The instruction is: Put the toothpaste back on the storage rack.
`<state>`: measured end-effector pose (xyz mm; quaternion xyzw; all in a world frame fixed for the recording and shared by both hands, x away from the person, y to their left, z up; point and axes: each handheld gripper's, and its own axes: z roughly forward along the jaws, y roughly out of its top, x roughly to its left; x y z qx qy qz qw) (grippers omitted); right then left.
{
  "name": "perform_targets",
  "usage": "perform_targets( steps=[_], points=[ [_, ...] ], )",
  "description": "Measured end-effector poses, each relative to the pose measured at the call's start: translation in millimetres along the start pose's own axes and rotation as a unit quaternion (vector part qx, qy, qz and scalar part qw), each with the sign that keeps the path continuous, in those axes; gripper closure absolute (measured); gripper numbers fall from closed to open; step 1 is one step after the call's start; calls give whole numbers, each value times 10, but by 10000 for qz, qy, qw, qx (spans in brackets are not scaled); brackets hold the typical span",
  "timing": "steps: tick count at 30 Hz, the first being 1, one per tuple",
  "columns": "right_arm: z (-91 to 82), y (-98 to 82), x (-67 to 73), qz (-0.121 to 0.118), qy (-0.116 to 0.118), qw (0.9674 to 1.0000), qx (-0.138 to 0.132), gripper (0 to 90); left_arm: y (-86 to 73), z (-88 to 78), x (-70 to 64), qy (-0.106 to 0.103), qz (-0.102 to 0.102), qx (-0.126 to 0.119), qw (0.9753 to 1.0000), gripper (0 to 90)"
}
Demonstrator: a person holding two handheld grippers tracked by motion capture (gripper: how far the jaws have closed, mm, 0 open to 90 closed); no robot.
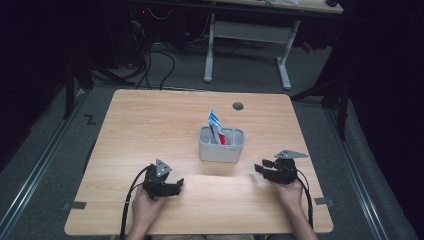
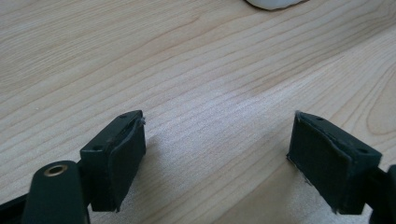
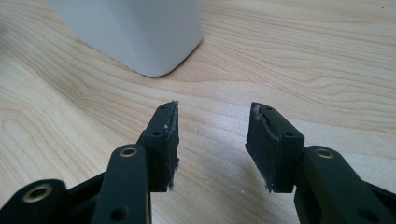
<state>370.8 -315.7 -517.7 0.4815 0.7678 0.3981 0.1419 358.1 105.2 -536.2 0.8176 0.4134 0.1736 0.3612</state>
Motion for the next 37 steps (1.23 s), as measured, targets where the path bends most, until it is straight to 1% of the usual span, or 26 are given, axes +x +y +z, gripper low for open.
perform_targets(
  steps=[3, 4, 7, 8, 14, 16, 18, 21, 25, 27, 29, 30, 37],
  points=[
    [22, -15, -4, 3, -51, 10000, 51, 522, 0, 0, 0, 1, 0, 0, 10000, 191],
    [32, -17, -3, -49, -71, 9999, 57, 519, 0, 0, 0, 0, 1, 1, 10000, 191],
    [55, -19, 11, -106, -137, 9998, 91, 518, 0, 0, 0, 0, 0, 1, 10000, 191],
    [59, -21, 15, -83, -141, 9998, 110, 518, 0, 0, 0, 0, 1, 1, 10000, 191],
    [116, -39, 36, -238, -215, 9993, 206, 519, 0, 0, 0, 1, 2, 1, 10000, 191],
    [132, -43, 44, -304, -249, 9990, 192, 519, 0, 0, 0, 1, 0, 1, 10000, 191],
    [138, -45, 57, -283, -271, 9991, 178, 517, 0, 0, 0, 0, 0, 1, 10000, 191],
    [153, -52, 75, -457, -357, 9982, 150, 506, 0, 0, 0, 0, 0, 0, 10000, 191],
    [176, -50, 139, -766, -594, 9951, 194, 480, -1, -1, 0, -1, 1, 1, 10000, 191],
    [177, -48, 123, -711, -551, 9958, 197, 464, -1, -1, 0, -1, 1, 2, 10000, 191],
    [178, -50, 137, -729, -606, 9953, 207, 449, 0, 0, 0, -2, 1, 1, 10000, 191],
    [178, -49, 136, -691, -606, 9955, 214, 448, -1, 0, 0, -1, 1, 1, 10000, 191],
    [179, -49, 139, -690, -610, 9955, 215, 443, -1, 0, 0, 0, 1, 0, 10000, 191]
  ],
)
